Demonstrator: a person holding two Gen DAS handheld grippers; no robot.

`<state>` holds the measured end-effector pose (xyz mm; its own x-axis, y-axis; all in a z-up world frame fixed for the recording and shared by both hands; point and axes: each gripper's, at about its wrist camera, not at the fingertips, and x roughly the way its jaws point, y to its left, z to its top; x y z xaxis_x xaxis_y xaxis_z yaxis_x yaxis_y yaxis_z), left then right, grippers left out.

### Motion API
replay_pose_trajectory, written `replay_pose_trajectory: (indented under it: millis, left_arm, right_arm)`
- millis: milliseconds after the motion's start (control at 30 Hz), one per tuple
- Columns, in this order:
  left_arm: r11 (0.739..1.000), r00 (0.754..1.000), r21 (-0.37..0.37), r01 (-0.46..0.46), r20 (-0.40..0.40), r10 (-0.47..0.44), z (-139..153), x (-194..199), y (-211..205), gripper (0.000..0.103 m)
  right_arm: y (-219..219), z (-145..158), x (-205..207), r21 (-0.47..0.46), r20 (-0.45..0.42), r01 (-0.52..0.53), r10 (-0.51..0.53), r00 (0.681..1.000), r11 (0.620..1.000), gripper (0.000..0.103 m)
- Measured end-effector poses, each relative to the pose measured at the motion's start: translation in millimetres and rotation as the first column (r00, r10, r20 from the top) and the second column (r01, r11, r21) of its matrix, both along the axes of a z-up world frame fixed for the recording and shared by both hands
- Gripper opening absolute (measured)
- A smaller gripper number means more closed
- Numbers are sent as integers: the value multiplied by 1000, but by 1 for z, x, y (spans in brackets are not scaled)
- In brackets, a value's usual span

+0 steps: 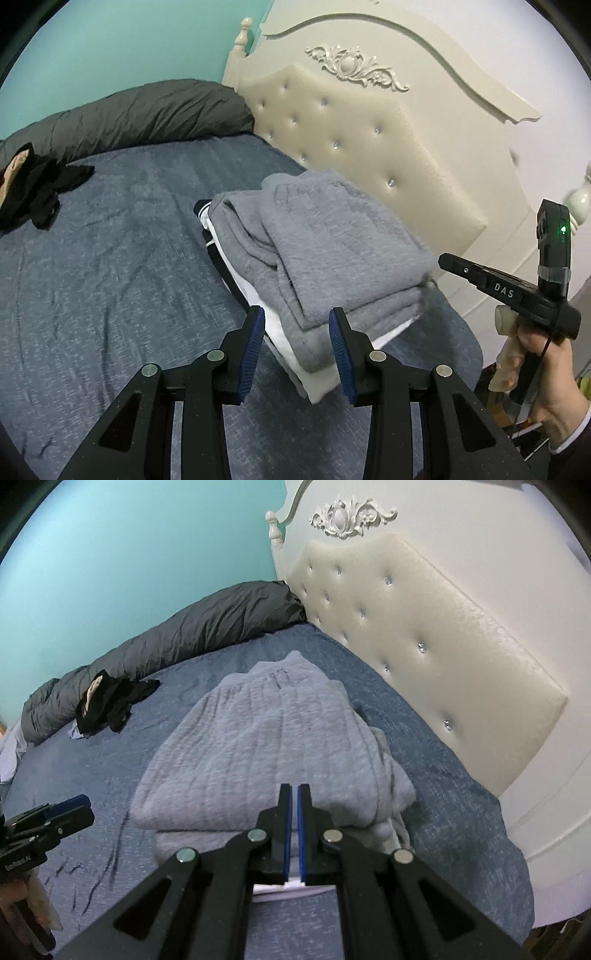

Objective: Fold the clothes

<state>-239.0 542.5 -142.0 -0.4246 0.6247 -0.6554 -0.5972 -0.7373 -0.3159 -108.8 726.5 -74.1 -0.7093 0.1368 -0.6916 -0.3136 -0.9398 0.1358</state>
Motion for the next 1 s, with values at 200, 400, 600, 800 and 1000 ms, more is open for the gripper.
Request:
replay_pose_trajectory:
  millis: [200,400,600,800,1000]
  left_arm:
    - [1000,1000,9,2,-28,-2,26,22,-17,40]
    - [1000,997,11,13,-76,-12,57,50,-30,40]
    - [999,992,22,35,-121,-32,82,81,-41,42]
    - [999,990,31,38,-140,-34,94,105,-58,46]
    - [999,986,35,41,-161,-34,108,128,-81,52]
  right_arm:
    - [-16,21,29,-34,-51,17,-19,999,999,4]
    - [-41,45,57,0,-70,11,-11,997,1000,4]
    - [-69,67,86,51,-89,15,-10,996,999,4]
    - [-93,82,114,52,-117,34,-27,993,998,4]
    - [-116,92,141,61,-143,62,-53,988,996,4]
